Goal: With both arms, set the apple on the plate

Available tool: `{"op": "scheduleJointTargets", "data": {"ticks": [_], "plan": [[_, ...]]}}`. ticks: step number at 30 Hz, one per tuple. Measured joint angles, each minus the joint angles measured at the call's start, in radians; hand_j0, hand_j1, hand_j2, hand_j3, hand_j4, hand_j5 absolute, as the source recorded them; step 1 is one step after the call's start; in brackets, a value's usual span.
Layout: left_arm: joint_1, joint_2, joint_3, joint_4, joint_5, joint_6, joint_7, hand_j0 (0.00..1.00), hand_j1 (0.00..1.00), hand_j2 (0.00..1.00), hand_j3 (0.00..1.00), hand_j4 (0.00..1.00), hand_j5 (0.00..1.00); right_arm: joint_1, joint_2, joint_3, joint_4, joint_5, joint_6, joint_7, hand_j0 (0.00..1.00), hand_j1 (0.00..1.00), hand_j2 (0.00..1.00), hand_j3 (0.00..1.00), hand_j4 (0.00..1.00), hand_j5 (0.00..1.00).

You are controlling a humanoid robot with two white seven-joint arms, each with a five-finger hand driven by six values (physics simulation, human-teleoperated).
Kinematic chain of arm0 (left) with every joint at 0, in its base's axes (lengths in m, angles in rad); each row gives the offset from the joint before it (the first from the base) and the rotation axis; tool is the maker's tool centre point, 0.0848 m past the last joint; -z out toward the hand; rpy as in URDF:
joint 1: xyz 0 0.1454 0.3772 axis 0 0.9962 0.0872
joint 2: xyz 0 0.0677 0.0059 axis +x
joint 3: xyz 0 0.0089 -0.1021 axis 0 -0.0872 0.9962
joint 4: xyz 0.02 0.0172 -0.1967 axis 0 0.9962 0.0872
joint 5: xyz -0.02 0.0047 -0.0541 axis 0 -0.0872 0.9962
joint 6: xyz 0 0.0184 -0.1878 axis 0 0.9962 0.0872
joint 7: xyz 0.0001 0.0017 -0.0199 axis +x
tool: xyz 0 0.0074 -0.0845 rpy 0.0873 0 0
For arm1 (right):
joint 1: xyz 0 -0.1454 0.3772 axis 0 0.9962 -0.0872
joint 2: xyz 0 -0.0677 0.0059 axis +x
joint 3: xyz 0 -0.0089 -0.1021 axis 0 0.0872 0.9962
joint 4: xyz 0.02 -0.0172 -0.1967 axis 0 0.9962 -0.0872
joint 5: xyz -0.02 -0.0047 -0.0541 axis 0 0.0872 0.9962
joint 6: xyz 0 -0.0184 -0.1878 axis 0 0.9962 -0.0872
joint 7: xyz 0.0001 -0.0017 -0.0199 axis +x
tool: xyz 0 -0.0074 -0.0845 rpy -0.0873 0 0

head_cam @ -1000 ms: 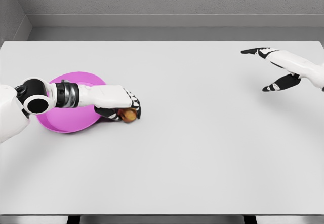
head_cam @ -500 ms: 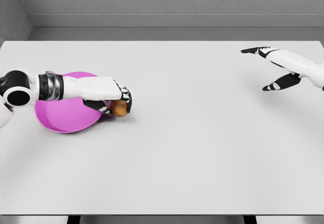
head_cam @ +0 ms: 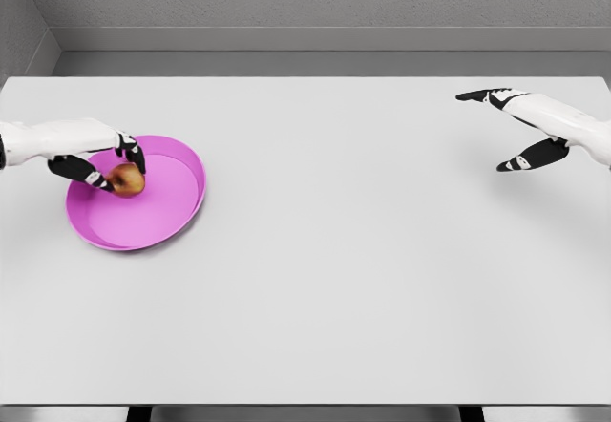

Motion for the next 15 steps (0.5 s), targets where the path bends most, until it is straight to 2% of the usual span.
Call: {"op": "scheduleJointTargets", "data": {"ticks": [1, 3, 4, 7, 9, 11, 15], "plan": [[0.001, -0.012, 0.001, 0.012, -0.003, 0.001, 0.000, 0.65, 0.65, 0.65, 0.65, 0.65, 0.65, -0.002, 0.000, 0.000, 0.000, 0.000, 0.000, 0.000, 1.00, 1.00, 1.00, 1.00, 1.00, 1.00], [-0.002, -0.029, 0.003, 0.033, 0.005, 0.005, 0.002, 0.92, 0.92, 0.92, 0.92, 0.92, 0.92, 0.000, -0.001, 0.000, 0.000, 0.000, 0.000, 0.000, 1.00, 1.00, 1.00, 1.00, 1.00, 1.00], [-0.002, -0.034, 0.005, 0.041, 0.009, 0.007, 0.004, 0.99, 0.99, 0.99, 0.99, 0.99, 0.99, -0.002, -0.001, 0.000, 0.000, 0.000, 0.000, 0.000, 1.00, 1.00, 1.00, 1.00, 1.00, 1.00], [-0.005, -0.043, 0.007, 0.049, 0.015, 0.009, 0.009, 1.00, 1.00, 1.00, 1.00, 1.00, 1.00, 0.000, 0.000, 0.000, 0.000, 0.000, 0.000, 0.000, 1.00, 1.00, 1.00, 1.00, 1.00, 1.00], [-0.028, -0.045, 0.011, 0.028, 0.006, 0.005, 0.009, 1.00, 1.00, 1.00, 1.00, 1.00, 1.00, 0.000, -0.001, 0.000, 0.000, 0.000, 0.000, 0.000, 1.00, 1.00, 1.00, 1.00, 1.00, 1.00], [-0.043, -0.048, 0.013, -0.061, -0.001, 0.003, 0.009, 1.00, 1.00, 1.00, 1.00, 1.00, 1.00, -0.002, -0.001, 0.000, 0.000, 0.000, 0.000, 0.000, 1.00, 1.00, 1.00, 1.00, 1.00, 1.00], [-0.075, -0.107, 0.015, -0.302, -0.002, 0.002, 0.009, 1.00, 1.00, 1.00, 1.00, 1.00, 1.00, -0.002, -0.001, -0.001, 0.000, 0.000, 0.000, 0.000, 1.00, 1.00, 1.00, 1.00, 1.00, 1.00]]}}
